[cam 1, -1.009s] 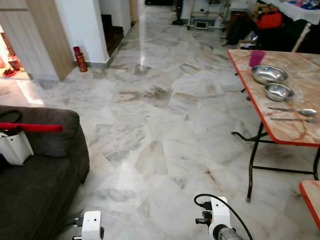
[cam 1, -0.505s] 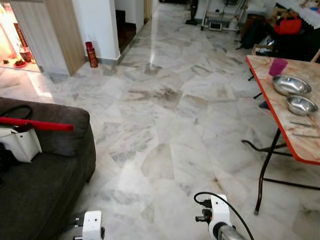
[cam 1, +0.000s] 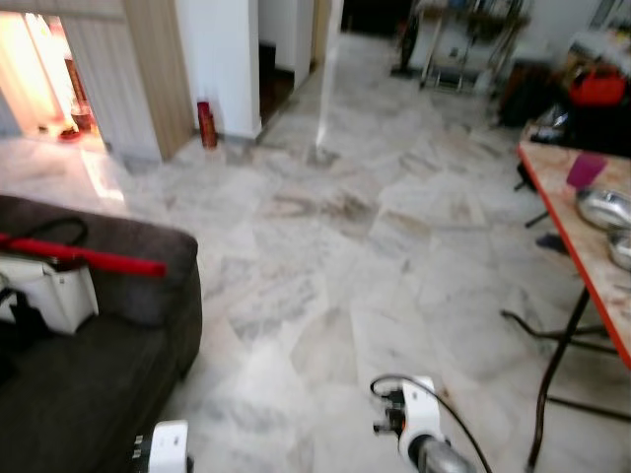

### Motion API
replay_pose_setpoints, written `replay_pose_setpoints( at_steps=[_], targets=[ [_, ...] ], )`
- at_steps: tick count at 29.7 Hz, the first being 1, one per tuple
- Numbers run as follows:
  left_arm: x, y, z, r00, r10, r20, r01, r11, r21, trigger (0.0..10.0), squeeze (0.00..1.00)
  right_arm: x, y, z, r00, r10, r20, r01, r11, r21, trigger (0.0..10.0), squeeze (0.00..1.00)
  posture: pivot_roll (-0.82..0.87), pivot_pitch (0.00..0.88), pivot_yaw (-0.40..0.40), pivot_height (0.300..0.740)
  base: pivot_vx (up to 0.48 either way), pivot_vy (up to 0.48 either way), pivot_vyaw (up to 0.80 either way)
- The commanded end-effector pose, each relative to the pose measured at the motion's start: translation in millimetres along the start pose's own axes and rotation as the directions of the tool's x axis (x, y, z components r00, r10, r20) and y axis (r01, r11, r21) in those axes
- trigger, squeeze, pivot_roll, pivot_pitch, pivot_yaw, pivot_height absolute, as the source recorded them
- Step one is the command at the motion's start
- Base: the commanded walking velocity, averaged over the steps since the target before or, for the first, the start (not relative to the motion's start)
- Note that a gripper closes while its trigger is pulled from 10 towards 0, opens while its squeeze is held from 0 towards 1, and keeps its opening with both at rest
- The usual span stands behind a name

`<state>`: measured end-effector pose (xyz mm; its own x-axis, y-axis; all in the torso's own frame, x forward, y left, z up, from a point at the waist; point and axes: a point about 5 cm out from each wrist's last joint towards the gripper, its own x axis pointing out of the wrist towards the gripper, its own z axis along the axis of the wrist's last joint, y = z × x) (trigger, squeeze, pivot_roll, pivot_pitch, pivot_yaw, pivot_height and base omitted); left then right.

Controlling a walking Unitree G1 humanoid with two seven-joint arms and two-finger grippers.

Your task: Setting the table

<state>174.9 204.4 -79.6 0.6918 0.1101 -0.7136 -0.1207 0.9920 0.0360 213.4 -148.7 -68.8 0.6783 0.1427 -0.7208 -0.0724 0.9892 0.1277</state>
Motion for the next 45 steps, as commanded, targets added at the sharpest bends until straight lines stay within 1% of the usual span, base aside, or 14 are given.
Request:
replay_pose_setpoints(
  at_steps=[1, 23, 29, 30, 32, 34, 36, 42, 45],
  targets=[
    [1.3, -9.4, 1.7, 1.0, -0.027, 0.003, 0.027, 1.0, -0.011, 10.0, 0.0, -2.6, -12.1, -2.3, 0.999, -0.036, -0.01, 0.036, 0.999, 0.003, 10.0, 0.0, 0.1, 0.0, -0.048, 0.74, 0.39, 0.0, 0.0],
    [1.7, -8.2, 3.3, 1.0, -0.026, 0.007, 0.027, 1.0, -0.015, 10.0, 0.0, -2.3, -10.2, -2.6, 0.999, -0.039, -0.006, 0.039, 0.999, 0.021, 10.0, 0.0, 0.1, 0.006, -0.043, 0.74, 0.393, 0.0, 0.0],
    [1.9, -8.2, 3.7, 1.0, -0.023, 0.008, 0.024, 0.999, -0.022, 10.0, 0.0, -2.0, -10.2, -1.5, 0.999, -0.038, -0.005, 0.038, 0.999, 0.014, 10.0, 0.0, 0.1, 0.009, -0.046, 0.74, 0.393, 0.0, 0.0],
    [1.9, -8.3, 3.8, 1.0, -0.023, 0.009, 0.023, 0.999, -0.022, 10.0, 0.0, -2.0, -10.2, -1.2, 0.999, -0.037, -0.004, 0.037, 0.999, 0.01, 10.0, 0.0, 0.1, 0.009, -0.046, 0.74, 0.39, 0.0, 0.0],
    [1.9, -8.3, 3.9, 1.0, -0.023, 0.009, 0.023, 0.999, -0.023, 10.0, 0.0, -1.8, -9.7, 0.4, 0.999, -0.034, 0.004, 0.034, 0.999, -0.026, 10.0, 0.0, 0.1, 0.009, -0.046, 0.74, 0.396, 0.0, 0.0],
    [1.9, -8.4, 3.9, 1.0, -0.023, 0.009, 0.023, 0.999, -0.023, 10.0, 0.0, -1.7, -9.3, 1.6, 0.999, -0.031, 0.016, 0.031, 0.999, -0.025, 10.0, 0.0, 0.1, 0.012, -0.046, 0.74, 0.394, 0.0, 0.0],
    [1.9, -8.6, 3.8, 1.0, -0.024, 0.009, 0.024, 0.999, -0.023, 10.0, 0.0, -1.7, -8.0, 1.2, 1.0, -0.015, 0.016, 0.016, 0.999, -0.038, 10.0, 0.0, 0.1, 0.011, -0.046, 0.74, 0.396, 0.0, 0.8],
    [1.7, -8.0, 3.2, 1.0, -0.024, 0.008, 0.024, 0.999, -0.024, 10.0, 0.0, -2.1, -7.3, -1.2, 1.0, -0.012, 0.008, 0.012, 1.0, -0.024, 10.0, 0.0, 0.1, 0.013, -0.047, 0.74, 0.393, 0.0, 0.8],
    [1.6, -7.7, 3.1, 1.0, -0.023, 0.008, 0.024, 0.999, -0.023, 10.0, 0.0, -2.3, -7.7, -3.1, 1.0, -0.015, -0.002, 0.015, 1.0, -0.002, 10.0, 0.0, 0.11, 0.01, -0.047, 0.74, 0.394, 0.0, 0.0]
  ],
)
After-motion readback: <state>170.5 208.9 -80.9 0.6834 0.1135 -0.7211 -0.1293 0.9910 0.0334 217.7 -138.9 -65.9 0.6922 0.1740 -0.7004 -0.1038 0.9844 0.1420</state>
